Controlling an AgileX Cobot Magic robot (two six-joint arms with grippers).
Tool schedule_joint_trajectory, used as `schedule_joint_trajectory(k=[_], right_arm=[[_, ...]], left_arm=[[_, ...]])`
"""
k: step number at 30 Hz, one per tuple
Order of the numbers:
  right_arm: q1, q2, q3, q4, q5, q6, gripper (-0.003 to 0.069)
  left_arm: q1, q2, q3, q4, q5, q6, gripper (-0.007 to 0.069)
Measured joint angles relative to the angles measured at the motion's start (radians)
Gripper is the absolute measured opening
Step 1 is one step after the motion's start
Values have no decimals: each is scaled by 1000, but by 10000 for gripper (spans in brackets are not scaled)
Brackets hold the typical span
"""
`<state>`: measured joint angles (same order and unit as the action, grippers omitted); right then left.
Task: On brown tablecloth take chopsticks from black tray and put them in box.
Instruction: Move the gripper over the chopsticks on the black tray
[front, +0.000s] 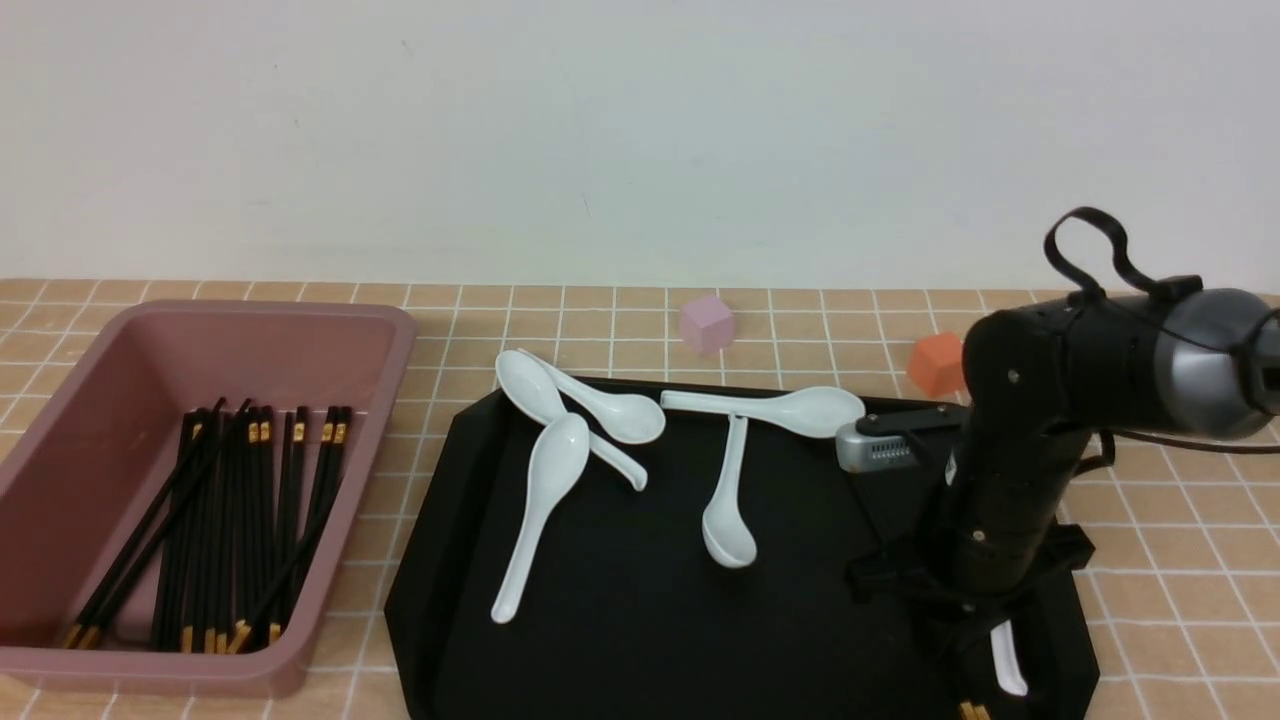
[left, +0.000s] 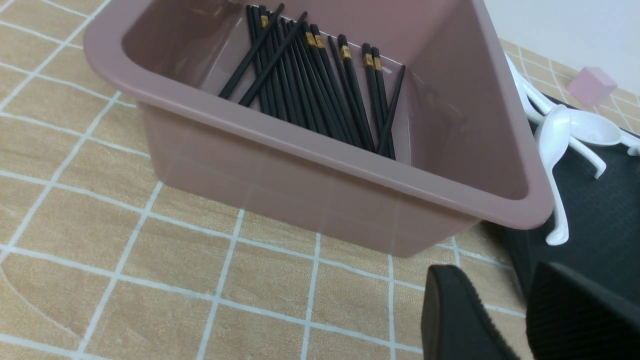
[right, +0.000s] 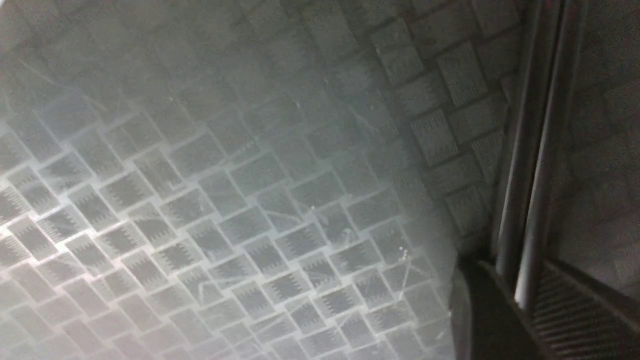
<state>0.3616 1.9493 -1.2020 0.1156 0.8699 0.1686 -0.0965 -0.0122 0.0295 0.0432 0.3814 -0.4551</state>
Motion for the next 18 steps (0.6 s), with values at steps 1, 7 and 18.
schedule_joint_trajectory(k=[1, 7, 18], right_arm=[[0, 0, 0, 0, 0, 0, 180], [6, 0, 0, -12, 2, -1, 139], [9, -40, 12, -14, 43, 17, 130]], left_arm=[[0, 0, 0, 0, 0, 0, 239], [0, 0, 0, 0, 0, 0, 239], [0, 0, 0, 0, 0, 0, 239]])
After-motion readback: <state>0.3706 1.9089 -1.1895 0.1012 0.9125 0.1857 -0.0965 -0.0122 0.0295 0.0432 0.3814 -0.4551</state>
